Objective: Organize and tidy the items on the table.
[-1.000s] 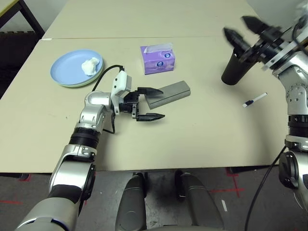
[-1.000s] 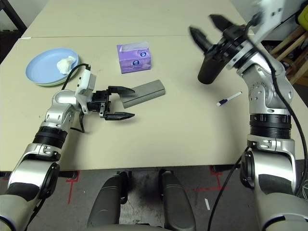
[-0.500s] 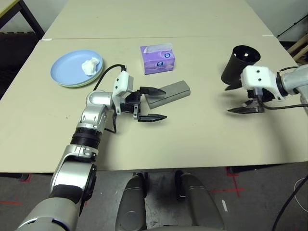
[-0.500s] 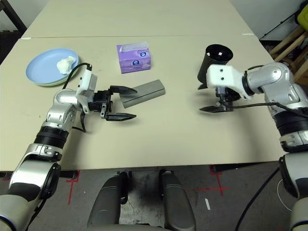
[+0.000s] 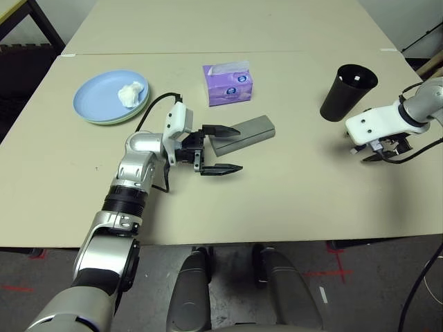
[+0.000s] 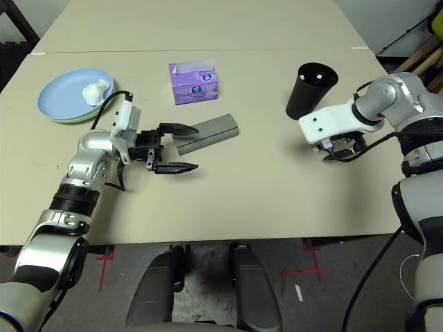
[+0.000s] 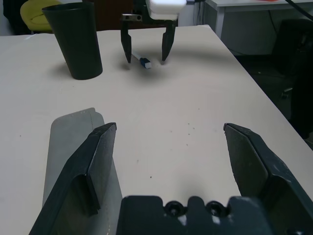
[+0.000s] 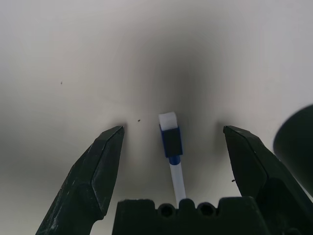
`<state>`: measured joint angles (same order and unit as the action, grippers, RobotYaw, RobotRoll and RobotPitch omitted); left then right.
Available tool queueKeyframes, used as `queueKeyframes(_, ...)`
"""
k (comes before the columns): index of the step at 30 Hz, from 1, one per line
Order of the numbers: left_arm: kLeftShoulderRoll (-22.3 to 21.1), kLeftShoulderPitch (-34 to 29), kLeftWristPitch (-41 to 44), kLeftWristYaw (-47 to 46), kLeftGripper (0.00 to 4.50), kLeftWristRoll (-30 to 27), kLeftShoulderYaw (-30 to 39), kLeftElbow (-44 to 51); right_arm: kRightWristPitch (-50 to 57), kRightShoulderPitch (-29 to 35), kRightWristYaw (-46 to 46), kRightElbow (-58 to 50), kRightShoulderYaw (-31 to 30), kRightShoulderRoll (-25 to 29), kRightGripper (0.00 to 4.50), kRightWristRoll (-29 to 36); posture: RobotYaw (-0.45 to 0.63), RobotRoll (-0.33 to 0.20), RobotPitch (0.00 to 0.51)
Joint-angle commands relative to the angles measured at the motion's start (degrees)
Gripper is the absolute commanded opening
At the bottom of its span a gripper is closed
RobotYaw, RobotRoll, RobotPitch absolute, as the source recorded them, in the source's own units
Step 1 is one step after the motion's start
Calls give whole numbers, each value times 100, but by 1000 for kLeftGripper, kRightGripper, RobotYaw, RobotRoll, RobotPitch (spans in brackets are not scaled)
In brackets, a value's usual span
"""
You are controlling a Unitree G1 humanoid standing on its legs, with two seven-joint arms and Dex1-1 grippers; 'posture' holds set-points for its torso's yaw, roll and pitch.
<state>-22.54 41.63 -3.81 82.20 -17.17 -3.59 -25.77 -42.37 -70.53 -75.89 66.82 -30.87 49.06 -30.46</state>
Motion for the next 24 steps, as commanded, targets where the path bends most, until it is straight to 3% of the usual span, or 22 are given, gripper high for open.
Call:
queueKeyframes(1,-17,-160,85,-54,4500,-90,-42,209,-221,-105,110,174,-112,6,4472,-235,127,0,248)
queueKeyframes(15,-97,-332,210,-214,4500,-147,-41,461,-690,-374,536,461,-374,-41,4472,-820,146,0,255)
queueKeyframes(24,-129,-411,296,-249,4500,-189,-29,576,-786,-394,501,506,-341,3,4472,-815,134,0,263)
